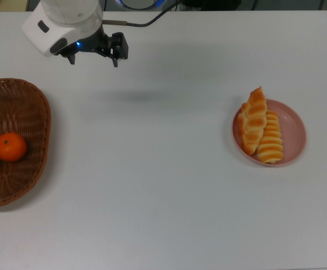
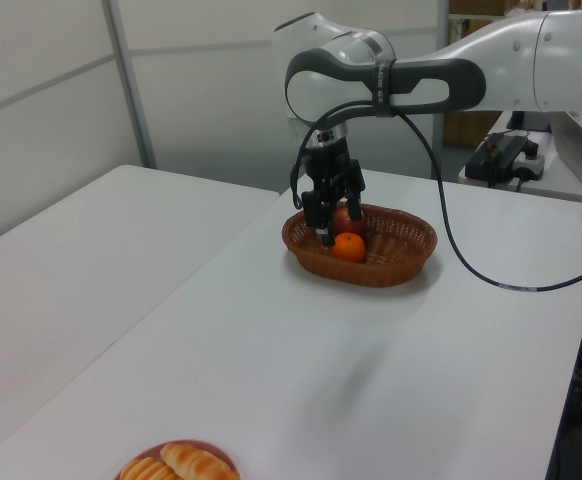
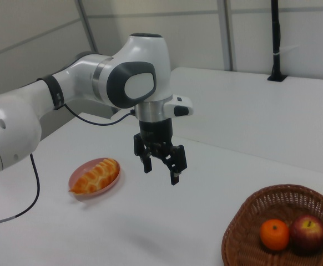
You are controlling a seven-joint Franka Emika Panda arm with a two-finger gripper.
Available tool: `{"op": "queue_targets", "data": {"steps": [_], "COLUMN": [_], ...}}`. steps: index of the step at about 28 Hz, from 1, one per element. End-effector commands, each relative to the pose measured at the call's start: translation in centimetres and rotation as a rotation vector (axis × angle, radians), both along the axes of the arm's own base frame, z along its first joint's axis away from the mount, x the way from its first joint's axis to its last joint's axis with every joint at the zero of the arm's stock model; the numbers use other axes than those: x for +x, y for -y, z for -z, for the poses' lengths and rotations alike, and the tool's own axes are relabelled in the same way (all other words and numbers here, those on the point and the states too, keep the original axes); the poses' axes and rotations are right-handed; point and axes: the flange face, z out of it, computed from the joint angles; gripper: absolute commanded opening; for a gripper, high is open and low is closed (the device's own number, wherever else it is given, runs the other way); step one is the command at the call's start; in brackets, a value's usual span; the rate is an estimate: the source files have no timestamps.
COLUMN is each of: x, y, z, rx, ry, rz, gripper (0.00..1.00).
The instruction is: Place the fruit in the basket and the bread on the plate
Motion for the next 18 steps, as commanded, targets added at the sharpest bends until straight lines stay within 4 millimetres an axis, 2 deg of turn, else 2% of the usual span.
{"op": "queue_targets", "data": {"steps": [1,18], "x": [-0.21,-0.15], "y": [-0.22,-0.30], "z": [0.10,0.47], "rx": [0.018,0.019], "ry": [0.001,-0.006], "rz": [-0.019,-0.021], "gripper": [1.00,1.00]}}
